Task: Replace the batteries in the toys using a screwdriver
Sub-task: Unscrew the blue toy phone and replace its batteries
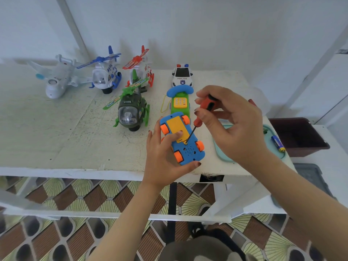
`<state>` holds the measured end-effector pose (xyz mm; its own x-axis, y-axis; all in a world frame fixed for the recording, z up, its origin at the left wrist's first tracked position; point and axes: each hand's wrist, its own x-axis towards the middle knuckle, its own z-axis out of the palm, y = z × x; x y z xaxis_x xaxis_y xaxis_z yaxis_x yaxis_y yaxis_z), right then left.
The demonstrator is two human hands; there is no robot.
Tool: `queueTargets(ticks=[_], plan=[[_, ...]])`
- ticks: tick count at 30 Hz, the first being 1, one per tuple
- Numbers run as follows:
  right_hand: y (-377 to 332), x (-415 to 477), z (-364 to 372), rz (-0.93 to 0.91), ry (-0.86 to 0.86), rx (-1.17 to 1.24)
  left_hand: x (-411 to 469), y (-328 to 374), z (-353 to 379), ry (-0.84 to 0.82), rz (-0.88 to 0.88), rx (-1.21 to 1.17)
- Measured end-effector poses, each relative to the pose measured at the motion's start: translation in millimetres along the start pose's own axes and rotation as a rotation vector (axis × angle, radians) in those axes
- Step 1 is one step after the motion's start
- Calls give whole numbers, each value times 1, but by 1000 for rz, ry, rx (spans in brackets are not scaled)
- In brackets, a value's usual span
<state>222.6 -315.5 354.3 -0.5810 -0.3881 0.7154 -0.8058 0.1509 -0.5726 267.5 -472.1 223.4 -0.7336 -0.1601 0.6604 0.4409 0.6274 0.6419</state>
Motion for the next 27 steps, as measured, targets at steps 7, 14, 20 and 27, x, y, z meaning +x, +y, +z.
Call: queueTargets(ticks=[7, 14, 20, 27], plan=[[-6, -1, 2, 38, -41, 108, 1, 0, 1, 3, -8, 9], [-2, 1, 1, -99, -38, -83, 0, -1, 2, -1, -16, 4], [-5, 3, -10, 10, -164, 68, 0, -1, 2, -10, -16, 38], [0, 9, -8, -72, -43, -114, 0, 2, 3, -12, -47, 64]])
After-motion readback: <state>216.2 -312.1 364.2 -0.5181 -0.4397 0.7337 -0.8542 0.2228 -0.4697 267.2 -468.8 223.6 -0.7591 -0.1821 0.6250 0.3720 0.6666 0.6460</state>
